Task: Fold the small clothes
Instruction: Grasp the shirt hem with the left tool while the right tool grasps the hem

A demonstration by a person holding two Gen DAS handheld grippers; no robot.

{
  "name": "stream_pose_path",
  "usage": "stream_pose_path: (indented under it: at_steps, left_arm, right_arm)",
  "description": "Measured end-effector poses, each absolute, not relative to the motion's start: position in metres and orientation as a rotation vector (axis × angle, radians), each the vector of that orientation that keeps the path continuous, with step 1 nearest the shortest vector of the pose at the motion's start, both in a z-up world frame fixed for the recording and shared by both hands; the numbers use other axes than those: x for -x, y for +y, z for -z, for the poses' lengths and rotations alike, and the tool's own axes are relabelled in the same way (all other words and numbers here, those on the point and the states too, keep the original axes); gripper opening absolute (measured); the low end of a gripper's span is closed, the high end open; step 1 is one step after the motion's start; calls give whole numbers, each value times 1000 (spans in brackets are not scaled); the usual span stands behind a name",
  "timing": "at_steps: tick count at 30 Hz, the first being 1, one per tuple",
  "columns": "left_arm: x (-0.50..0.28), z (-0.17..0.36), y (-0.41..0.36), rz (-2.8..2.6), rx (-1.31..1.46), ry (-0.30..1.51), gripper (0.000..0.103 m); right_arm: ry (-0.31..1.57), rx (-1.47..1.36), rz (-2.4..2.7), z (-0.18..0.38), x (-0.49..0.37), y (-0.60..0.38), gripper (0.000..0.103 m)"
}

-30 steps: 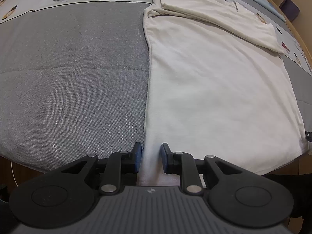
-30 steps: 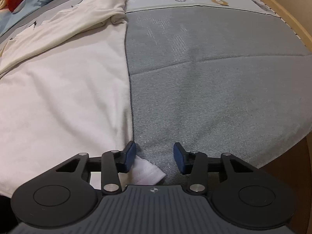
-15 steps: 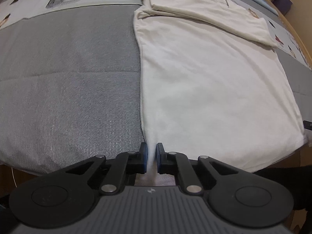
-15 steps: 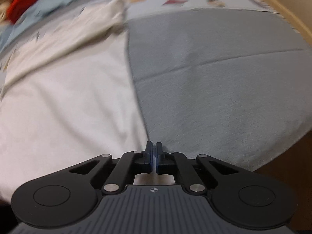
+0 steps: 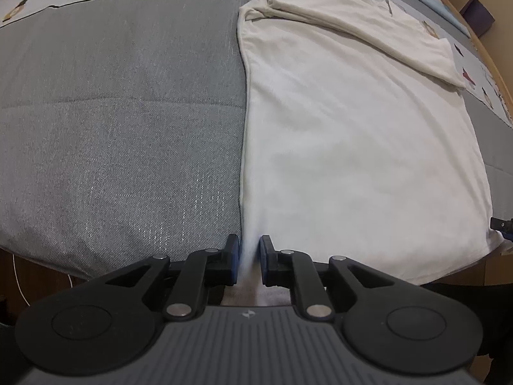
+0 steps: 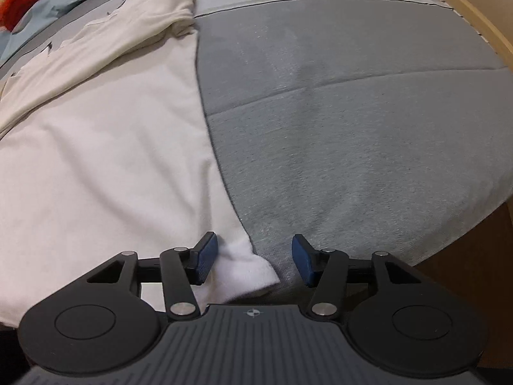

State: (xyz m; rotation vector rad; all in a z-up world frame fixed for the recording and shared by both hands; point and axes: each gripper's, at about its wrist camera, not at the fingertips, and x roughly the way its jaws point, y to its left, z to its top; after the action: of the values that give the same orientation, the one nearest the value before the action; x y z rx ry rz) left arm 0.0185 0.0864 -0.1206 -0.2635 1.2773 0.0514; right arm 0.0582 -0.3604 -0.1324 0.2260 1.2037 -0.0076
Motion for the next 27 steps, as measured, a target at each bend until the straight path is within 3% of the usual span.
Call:
stream_pose_path:
  at_steps: [10, 11, 13, 17, 27]
  left_arm:
    - [-15, 123, 83, -50, 249, 1285, 15]
    - [-15, 123, 81, -44, 239, 1287, 15]
    - [-15, 124, 78, -37, 223, 1287, 14]
    - [-14, 124, 78, -45, 224, 1284, 13]
    - [-10, 123, 75, -47, 198, 1310, 15]
  right_arm:
    - [1245, -283, -77, 132, -54, -354, 53]
    - [1244, -296, -69, 131, -54, -356, 51]
    - [1242, -329, -44, 131, -53, -361, 32]
    - [1240, -420, -37, 132, -51, -371, 15]
    - [1233, -426, 8, 129, -43, -372, 21]
